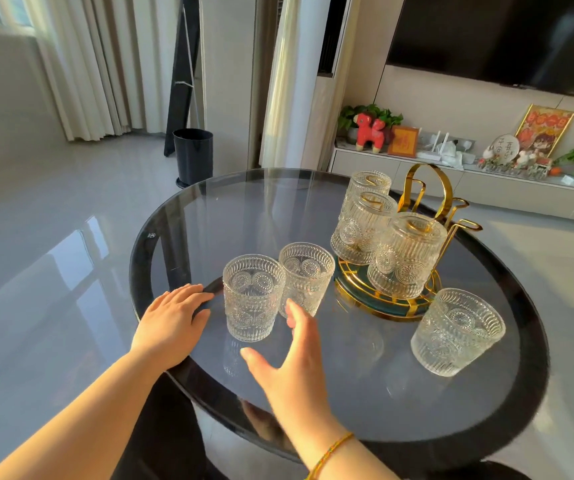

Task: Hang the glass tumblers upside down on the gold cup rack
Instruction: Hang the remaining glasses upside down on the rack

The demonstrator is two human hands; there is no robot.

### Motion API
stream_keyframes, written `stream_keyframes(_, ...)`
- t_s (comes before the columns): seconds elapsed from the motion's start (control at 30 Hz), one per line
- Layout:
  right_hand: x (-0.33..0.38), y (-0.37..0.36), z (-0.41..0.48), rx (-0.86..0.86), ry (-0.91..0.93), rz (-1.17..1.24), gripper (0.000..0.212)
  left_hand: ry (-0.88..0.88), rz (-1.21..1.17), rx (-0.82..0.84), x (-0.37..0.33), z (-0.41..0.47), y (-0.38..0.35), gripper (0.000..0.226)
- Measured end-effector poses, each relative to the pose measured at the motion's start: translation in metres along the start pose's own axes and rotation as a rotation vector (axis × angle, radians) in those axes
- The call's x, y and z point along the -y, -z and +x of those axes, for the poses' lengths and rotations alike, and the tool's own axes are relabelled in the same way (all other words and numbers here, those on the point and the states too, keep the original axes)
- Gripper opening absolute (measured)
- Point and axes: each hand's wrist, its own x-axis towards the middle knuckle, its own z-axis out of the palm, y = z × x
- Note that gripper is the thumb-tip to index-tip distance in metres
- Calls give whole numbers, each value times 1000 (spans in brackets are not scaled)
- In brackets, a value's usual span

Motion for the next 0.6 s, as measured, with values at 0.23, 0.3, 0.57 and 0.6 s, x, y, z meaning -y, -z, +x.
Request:
stream_keyframes(0.23,-3,-39,10,-106,-130,66,82,39,-129,-52,3,1,0,51)
stream_keyframes(0.3,-4,-43,14,-95,-146,66,87,43,-157,-62,3,0,0,63)
stream_keyframes(0.57,-5,-56,35,-82,-177,162,95,61,-221,-130,6,2,-4,40)
stream_keyframes(0.6,-6,-57,37,-94,-181,160,93,64,-218,-124,6,2,-4,41)
